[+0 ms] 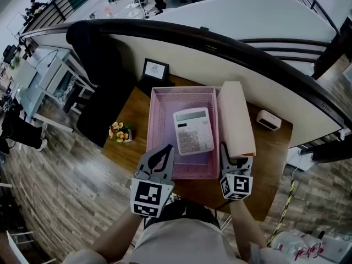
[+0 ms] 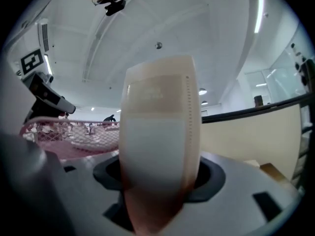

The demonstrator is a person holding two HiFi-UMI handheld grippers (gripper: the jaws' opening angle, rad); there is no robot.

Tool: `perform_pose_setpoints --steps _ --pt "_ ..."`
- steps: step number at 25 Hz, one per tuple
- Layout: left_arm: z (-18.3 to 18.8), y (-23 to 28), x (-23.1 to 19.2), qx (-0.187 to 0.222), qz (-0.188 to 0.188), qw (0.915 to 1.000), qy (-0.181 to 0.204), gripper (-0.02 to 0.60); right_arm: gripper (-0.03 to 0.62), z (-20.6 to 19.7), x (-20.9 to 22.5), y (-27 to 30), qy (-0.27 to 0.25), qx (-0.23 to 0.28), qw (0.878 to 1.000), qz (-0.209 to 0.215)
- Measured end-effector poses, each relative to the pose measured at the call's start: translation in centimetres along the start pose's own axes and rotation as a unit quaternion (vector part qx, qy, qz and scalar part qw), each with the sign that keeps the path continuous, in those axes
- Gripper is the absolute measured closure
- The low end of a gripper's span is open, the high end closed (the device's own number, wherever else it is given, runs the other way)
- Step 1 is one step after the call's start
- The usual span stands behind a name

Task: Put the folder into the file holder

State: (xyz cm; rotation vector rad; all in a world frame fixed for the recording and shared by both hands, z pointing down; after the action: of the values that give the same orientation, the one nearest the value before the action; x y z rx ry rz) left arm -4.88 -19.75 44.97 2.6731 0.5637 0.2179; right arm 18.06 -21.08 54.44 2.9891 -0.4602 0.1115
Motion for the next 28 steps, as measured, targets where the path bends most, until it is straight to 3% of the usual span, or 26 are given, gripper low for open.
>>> perform_pose_setpoints --steps 6,15,20,28 --pt "0.1 0.3 -0.1 0.001 -0.001 1.0 -0.002 0.578 0.267 -0.6 -0.8 0.6 -0.026 -0.015 0.999 0.021" --pt "0.6 -0.1 0.4 0.006 -0.01 0.9999 0.003 0.578 0.157 0.1 0.0 -0.6 0.027 -0.073 0.996 0.03" --pt "1.2 -1.0 0.4 0.015 -0.008 0.9998 0.007 0.578 0.129 3.6 -0.5 -2.2 0.023 -0.06 0.997 0.037" --pt "3.4 -2.7 -0.7 0.043 0.0 0.9989 0.018 0.577 0.185 12.4 -2.9 -3.9 -0.012 -0.018 0.998 0.057"
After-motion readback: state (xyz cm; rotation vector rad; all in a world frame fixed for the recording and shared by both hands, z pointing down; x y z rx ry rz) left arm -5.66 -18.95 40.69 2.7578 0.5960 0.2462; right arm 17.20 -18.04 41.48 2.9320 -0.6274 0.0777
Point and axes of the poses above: the fingertips, and each gripper's own axes: y forward along the fingers, x to its right, z out of its top, the point moved 4 cm from there along -y, backward along the fingers, and after that the axes turned 6 degrees about z, right-handed, at the moved point
